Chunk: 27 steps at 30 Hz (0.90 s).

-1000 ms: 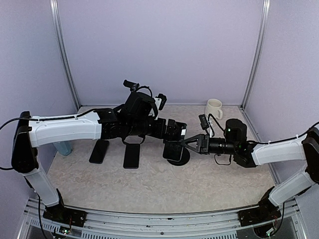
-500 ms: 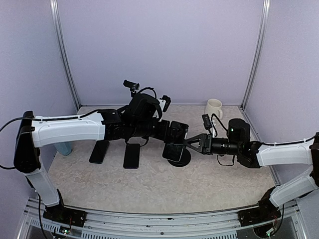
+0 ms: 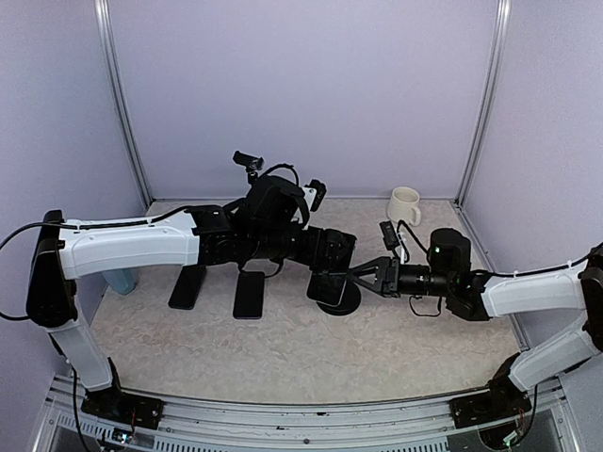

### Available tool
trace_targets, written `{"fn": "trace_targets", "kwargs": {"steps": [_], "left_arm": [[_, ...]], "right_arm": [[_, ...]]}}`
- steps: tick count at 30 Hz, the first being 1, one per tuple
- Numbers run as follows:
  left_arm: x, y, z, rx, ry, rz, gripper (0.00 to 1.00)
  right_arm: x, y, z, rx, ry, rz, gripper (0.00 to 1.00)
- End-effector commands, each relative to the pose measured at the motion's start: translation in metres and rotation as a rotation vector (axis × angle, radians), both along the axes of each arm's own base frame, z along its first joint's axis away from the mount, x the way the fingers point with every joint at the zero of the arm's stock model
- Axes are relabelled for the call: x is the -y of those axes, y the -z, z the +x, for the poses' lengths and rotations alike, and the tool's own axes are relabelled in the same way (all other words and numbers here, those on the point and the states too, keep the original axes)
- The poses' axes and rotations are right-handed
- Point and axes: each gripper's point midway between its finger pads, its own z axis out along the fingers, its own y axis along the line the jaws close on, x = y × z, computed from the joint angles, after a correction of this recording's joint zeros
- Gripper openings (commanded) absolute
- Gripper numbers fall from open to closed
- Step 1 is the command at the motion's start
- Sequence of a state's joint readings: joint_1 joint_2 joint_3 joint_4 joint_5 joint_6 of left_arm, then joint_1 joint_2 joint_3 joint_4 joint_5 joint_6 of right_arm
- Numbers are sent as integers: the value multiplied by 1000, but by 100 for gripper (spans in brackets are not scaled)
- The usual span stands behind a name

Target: Remove the phone from the phone stand

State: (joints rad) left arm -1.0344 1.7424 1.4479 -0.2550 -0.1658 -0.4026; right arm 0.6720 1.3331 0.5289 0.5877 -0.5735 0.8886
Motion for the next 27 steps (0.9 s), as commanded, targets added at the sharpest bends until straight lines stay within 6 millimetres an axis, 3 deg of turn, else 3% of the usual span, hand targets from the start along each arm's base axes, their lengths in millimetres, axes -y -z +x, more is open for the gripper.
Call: {"fn": "trace_targets", "kwargs": {"steps": [1,12,21,27], "left_arm": [[5,-7,0,18,3,-4,99],[2,-9,1,18,-12,-2,99],[2,-9,1,-3,-34,-7,99],[10,4,-1,-48,-39,2,99]], "right_arm": [[-6,-11,-1,22,-34,55,43],[-9,4,5,-4,-25,43,37],[-10,-5,7,20,-21,64,22],[-12,-7,7,29,-20,62,15]]}}
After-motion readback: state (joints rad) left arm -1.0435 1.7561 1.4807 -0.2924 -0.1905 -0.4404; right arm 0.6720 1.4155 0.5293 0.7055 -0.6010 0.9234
